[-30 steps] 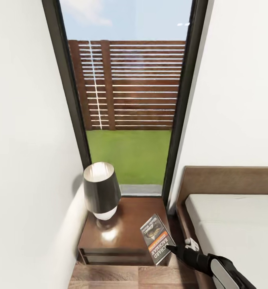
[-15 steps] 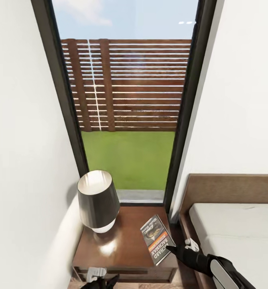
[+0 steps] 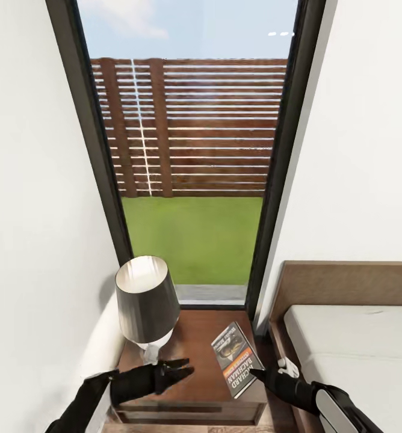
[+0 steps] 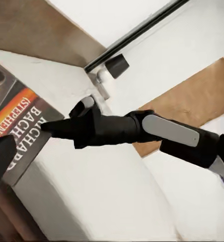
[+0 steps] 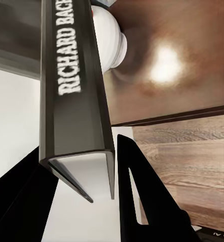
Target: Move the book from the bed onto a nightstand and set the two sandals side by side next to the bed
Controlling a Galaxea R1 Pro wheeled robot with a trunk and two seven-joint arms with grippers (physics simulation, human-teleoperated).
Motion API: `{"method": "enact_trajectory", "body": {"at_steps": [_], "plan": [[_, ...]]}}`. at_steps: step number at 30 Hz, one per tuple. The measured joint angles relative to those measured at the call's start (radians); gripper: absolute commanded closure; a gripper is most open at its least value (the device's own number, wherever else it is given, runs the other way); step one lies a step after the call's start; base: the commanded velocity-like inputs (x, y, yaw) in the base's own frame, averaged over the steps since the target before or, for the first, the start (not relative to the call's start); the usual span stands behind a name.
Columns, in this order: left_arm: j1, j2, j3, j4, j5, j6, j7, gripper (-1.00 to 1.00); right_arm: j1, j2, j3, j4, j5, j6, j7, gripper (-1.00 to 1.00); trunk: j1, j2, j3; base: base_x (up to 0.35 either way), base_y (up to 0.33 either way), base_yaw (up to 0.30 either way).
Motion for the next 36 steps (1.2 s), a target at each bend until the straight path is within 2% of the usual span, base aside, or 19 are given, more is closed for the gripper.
{"method": "enact_trajectory", "body": {"at_steps": [2,3,4,6,7,9,12,15,27,36], "plan": [[0.0,0.0,0.0,-0.116,0.0,0.099,-0.007,-1.0,0.0,0.0,0.0,0.001,0.0,0.0,0.0,1.0,0.0,0.0,0.0,0.0,0.0,0.0],[0.0,-0.001,0.0,-0.146,0.0,0.129,-0.009,-1.0,0.0,0.0,0.0,0.0,-0.001,0.0,0.0,1.0,0.0,0.0,0.0,0.0,0.0,0.0],[-0.001,-0.011,0.0,-0.219,0.0,0.195,-0.01,-1.0,0.0,0.0,0.0,0.0,-0.001,0.0,0.0,1.0,0.0,0.0,0.0,0.0,0.0,0.0],[-0.007,-0.058,-0.001,-0.348,-0.002,0.296,-0.007,-1.0,0.0,0.0,0.0,0.0,-0.002,0.0,0.0,1.0,0.0,0.0,0.0,0.0,0.0,0.0],[-0.01,-0.083,-0.002,-0.388,-0.006,0.322,0.001,-1.0,0.0,0.0,0.0,0.0,-0.003,0.001,0.0,1.0,0.0,0.0,0.0,0.0,0.0,0.0],[-0.014,-0.112,-0.005,-0.433,-0.028,0.349,0.064,-1.0,0.0,0.001,0.001,0.0,-0.005,0.003,0.004,1.0,0.0,0.0,0.0,0.0,0.0,0.0],[-0.016,-0.129,-0.006,-0.457,-0.05,0.362,0.127,-1.0,0.0,0.0,-0.001,0.0,-0.007,0.007,0.008,1.0,0.0,0.0,0.0,0.0,0.0,0.0],[-0.017,-0.131,-0.005,-0.459,-0.055,0.363,0.145,-1.0,0.0,0.0,-0.001,0.0,-0.007,0.007,0.009,1.0,0.0,0.0,0.0,0.07,0.0,0.0],[-0.017,-0.13,-0.002,-0.457,-0.057,0.348,0.153,-1.0,0.0,0.002,0.001,0.0,-0.004,0.003,0.006,1.0,-0.001,0.0,0.0,0.286,0.0,0.0],[-0.017,-0.13,0.001,-0.445,-0.056,0.347,0.153,-1.0,0.0,0.002,0.0,0.0,-0.006,0.003,0.006,1.0,0.0,0.0,0.0,0.046,0.0,0.0]]}}
